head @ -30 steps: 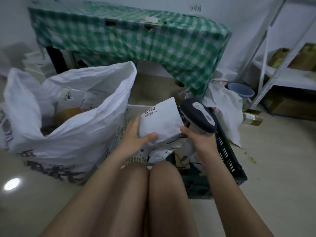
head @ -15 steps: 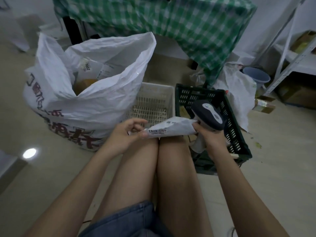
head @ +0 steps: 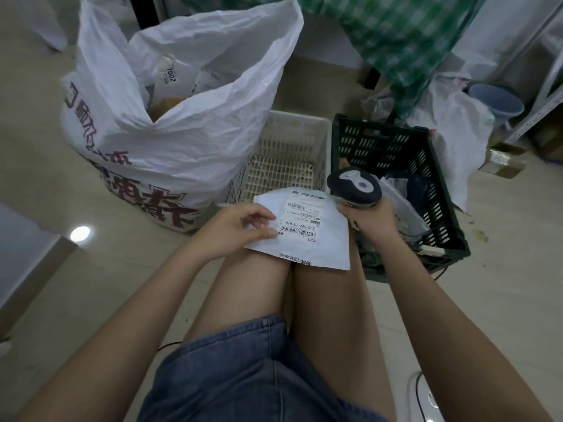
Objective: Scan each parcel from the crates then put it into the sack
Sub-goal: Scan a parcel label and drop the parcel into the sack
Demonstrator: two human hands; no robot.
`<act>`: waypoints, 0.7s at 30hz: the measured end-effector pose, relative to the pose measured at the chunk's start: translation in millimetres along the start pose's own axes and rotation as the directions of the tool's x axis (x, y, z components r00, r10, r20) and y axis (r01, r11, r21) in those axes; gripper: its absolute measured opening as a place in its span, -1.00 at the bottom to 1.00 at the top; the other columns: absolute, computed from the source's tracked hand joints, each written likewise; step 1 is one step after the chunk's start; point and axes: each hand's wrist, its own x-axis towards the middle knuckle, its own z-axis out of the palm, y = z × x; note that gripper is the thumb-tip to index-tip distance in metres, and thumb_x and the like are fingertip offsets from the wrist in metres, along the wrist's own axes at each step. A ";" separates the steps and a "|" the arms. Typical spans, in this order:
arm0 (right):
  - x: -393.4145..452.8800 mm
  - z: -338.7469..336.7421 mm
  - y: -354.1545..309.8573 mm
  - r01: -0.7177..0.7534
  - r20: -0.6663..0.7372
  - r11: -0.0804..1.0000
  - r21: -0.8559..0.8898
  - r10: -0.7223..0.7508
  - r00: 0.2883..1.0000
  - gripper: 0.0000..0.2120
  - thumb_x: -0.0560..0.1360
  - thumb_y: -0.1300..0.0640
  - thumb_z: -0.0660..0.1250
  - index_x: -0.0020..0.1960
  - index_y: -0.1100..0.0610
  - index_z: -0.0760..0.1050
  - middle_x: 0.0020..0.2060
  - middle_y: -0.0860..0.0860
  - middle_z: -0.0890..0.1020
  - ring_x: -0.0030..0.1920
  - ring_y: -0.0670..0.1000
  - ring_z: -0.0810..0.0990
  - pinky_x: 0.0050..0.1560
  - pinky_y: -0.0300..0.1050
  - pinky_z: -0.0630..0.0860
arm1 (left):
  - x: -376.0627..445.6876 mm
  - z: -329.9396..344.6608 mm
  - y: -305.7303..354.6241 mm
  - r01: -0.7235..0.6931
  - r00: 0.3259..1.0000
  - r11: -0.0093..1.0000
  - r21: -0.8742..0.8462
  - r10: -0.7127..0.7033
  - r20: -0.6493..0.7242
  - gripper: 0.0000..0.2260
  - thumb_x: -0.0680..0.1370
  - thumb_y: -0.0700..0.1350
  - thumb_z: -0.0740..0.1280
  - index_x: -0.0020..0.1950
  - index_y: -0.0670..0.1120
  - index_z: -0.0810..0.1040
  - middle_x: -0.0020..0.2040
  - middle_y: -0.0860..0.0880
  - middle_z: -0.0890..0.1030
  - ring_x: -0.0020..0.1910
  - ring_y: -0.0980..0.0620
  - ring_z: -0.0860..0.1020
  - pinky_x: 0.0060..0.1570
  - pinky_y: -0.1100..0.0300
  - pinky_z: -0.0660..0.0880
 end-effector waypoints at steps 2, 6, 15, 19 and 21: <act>5.0 2.5 7.7 0.043 0.002 0.997 -0.071 -0.043 0.999 -0.49 0.19 -0.01 0.60 0.09 0.10 0.61 0.04 0.05 0.68 0.08 0.04 0.62 0.11 0.10 0.57 | 13.5 2.2 -10.4 0.105 0.979 0.985 0.135 -0.079 -0.188 -0.69 0.43 0.00 0.50 0.15 0.03 0.58 0.08 0.01 0.52 0.10 0.04 0.50 0.16 0.13 0.43; 6.4 4.9 4.9 0.067 0.014 0.985 -0.158 -0.066 0.998 -0.79 0.32 0.20 0.57 -0.10 0.17 0.61 -0.11 0.13 0.68 -0.06 0.07 0.63 0.02 0.12 0.60 | 37.8 4.6 -27.5 0.315 0.934 0.940 0.130 -0.283 -0.218 -0.56 0.47 0.02 0.44 0.30 -0.11 0.53 0.17 -0.05 0.60 0.17 -0.08 0.55 0.13 0.07 0.47; 32.9 -7.8 -53.4 0.102 0.044 0.995 0.011 -0.102 0.994 -0.69 0.36 0.26 0.54 0.06 0.11 0.56 -0.12 -0.06 0.63 -0.10 -0.12 0.59 -0.20 -0.34 0.57 | 91.1 -8.2 55.0 -0.187 0.965 0.941 0.281 0.229 -0.128 -0.79 0.56 -0.21 0.33 0.17 -0.09 0.64 -0.03 0.09 0.56 -0.03 0.15 0.48 -0.01 0.31 0.38; 44.6 -18.5 -87.7 0.140 0.159 0.986 0.086 -0.152 0.976 -0.44 0.13 0.06 0.67 0.10 0.04 0.61 0.02 -0.02 0.70 0.10 0.03 0.64 0.12 0.03 0.56 | 115.1 -7.5 98.9 -0.203 0.973 0.967 0.154 0.217 -0.078 -0.88 0.50 -0.23 0.41 -0.03 -0.02 0.62 -0.18 0.17 0.64 -0.13 0.16 0.60 0.03 0.14 0.54; 48.5 -21.4 -96.6 0.142 0.222 0.986 0.092 -0.160 0.962 -0.52 0.19 0.16 0.63 0.08 0.16 0.62 -0.02 0.04 0.71 0.06 0.04 0.66 0.15 0.08 0.56 | 123.1 -4.5 113.9 -0.195 0.972 0.978 0.069 0.202 -0.115 -0.82 0.45 -0.23 0.46 -0.09 -0.03 0.49 -0.25 0.11 0.67 -0.20 0.13 0.64 0.00 0.07 0.56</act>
